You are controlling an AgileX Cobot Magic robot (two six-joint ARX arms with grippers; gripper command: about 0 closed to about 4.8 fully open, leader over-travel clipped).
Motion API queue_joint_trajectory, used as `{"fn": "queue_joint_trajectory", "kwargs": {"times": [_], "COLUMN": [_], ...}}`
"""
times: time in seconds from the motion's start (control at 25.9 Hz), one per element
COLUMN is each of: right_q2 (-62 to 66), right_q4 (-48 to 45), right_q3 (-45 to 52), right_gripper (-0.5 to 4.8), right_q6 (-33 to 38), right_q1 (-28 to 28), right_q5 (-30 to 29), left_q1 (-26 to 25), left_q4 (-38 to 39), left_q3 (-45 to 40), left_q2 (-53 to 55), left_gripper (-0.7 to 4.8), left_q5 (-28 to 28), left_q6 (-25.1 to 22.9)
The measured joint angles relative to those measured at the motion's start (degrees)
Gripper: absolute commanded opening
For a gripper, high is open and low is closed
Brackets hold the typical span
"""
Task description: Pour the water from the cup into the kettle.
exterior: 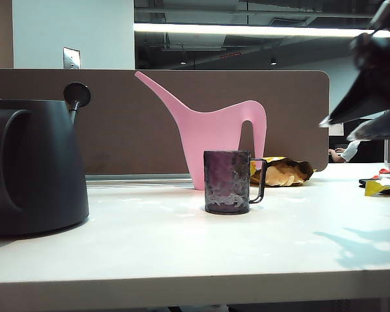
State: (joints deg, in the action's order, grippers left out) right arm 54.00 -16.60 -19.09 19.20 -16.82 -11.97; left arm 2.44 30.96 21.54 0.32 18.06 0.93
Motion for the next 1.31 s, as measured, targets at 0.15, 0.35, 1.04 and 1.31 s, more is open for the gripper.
{"fn": "queue_joint_trajectory", "kwargs": {"times": [0.15, 0.35, 1.04, 1.31], "right_q2": [8.79, 19.39, 43.10, 48.39], "right_q4": [-6.38, -8.85, -17.75, -17.92], "right_q3": [-2.80, -8.72, -20.98, -25.20], "right_gripper": [2.46, 2.85, 2.84, 2.84], "right_q6": [0.00, -0.04, -0.04, -0.07], "right_q1": [-0.02, -0.02, -0.04, -0.04], "right_q5": [-0.26, -1.11, -3.08, -3.06], "left_q1": [0.00, 0.00, 0.00, 0.00], "left_q4": [0.07, 0.15, 0.15, 0.15], "left_q3": [0.00, 0.02, 0.02, 0.02], "left_q2": [0.02, 0.02, 0.02, 0.02], "left_gripper": [-0.05, -0.05, -0.05, -0.05], "left_q5": [-0.02, -0.02, 0.61, 0.61], "left_q6": [0.00, 0.00, 0.00, 0.00]}}
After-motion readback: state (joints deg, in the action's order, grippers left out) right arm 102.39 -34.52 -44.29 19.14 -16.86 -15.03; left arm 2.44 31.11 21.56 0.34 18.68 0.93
